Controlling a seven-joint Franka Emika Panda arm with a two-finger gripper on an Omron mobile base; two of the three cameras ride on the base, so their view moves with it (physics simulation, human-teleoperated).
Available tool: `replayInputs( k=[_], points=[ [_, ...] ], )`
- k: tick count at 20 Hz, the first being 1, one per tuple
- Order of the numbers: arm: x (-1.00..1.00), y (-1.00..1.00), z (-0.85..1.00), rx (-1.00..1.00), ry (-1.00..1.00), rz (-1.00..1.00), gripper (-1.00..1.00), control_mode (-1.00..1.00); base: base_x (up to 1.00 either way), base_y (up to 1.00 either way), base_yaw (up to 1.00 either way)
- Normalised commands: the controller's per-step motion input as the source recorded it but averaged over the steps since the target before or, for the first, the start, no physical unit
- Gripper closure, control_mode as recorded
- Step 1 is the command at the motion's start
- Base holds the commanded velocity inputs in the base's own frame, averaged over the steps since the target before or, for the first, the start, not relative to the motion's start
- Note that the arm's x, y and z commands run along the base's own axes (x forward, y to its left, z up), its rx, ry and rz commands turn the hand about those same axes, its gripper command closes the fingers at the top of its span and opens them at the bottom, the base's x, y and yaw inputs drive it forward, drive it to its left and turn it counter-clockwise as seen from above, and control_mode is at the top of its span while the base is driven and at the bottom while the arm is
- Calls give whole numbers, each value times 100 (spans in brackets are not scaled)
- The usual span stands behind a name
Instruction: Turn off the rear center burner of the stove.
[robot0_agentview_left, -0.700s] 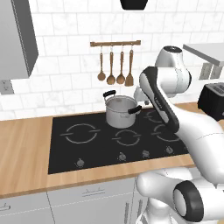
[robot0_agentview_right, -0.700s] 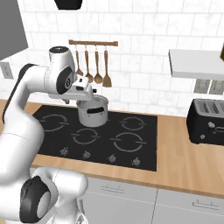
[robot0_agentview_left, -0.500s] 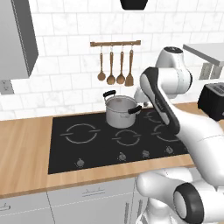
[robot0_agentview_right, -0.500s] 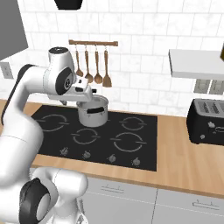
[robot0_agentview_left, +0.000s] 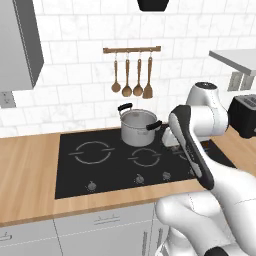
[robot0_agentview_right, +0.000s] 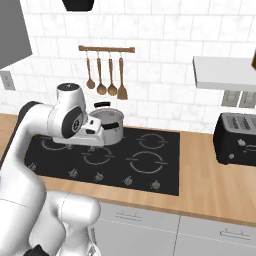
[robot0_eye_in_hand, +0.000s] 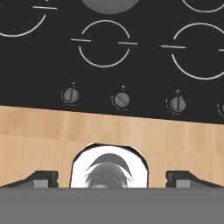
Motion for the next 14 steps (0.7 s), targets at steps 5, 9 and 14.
replayInputs(
  k=[5,9,14],
  points=[
    [-2,2,-95,-8,10,25,-100,-100,0,0,0],
    [35,10,-55,-9,2,26,-100,-100,0,0,0],
    [54,0,-20,0,-4,8,-100,-100,0,0,0]
  ],
)
